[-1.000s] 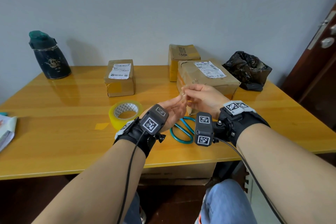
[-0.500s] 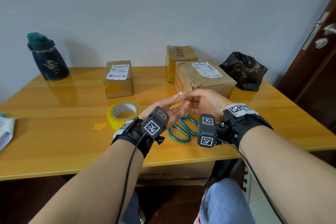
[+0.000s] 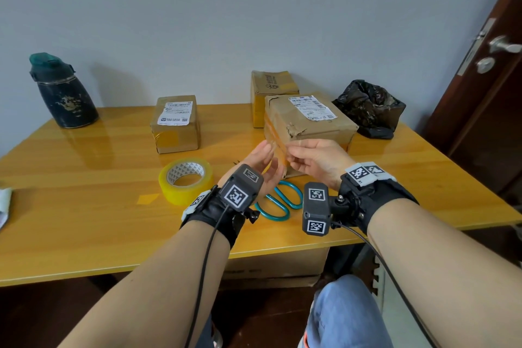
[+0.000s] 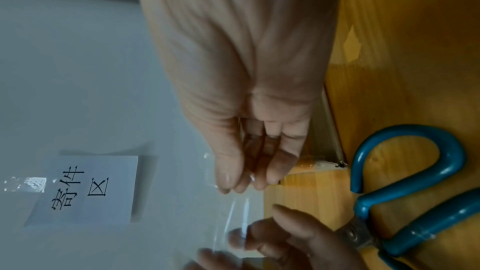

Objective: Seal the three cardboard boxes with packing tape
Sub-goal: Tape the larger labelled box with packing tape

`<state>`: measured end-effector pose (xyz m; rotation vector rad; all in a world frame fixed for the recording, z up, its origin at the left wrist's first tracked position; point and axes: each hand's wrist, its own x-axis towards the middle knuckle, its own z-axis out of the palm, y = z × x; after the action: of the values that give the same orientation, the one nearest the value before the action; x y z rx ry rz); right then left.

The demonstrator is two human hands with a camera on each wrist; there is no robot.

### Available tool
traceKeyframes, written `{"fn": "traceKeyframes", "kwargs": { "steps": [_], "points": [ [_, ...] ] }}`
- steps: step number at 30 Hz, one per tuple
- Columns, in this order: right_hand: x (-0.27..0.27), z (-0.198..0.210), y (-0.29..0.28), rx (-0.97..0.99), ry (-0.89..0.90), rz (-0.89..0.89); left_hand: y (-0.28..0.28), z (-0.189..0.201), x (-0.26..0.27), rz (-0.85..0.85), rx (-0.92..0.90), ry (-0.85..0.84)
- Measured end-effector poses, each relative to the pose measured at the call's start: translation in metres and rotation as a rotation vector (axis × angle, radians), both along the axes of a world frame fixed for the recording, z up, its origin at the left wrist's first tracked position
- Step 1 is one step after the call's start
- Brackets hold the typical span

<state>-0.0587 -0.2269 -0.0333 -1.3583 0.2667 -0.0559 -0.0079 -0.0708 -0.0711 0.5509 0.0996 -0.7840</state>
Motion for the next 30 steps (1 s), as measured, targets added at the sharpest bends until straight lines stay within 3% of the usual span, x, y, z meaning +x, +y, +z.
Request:
{"fn": "traceKeyframes", "kwargs": {
  "steps": [16, 20, 25, 30],
  "points": [
    [0.006, 0.001, -0.001, -0.029, 0.074, -0.074, -0.005, 0.001, 0.004, 0.112, 0.013, 0.128],
    [0.004, 0.000, -0.002, -0.068, 0.101, -0.071, 0.000, 0.011, 0.000, 0.040, 0.199, -0.022],
    [0.004, 0.000, -0.001, -0.153, 0.103, -0.136, -0.011, 0.015, 0.008, 0.184, 0.558, -0.257],
    [0.005, 0.004, -0.007, -0.184, 0.108, -0.217, -0.016, 0.018, 0.018, 0.239, 0.673, -0.392]
  ]
}}
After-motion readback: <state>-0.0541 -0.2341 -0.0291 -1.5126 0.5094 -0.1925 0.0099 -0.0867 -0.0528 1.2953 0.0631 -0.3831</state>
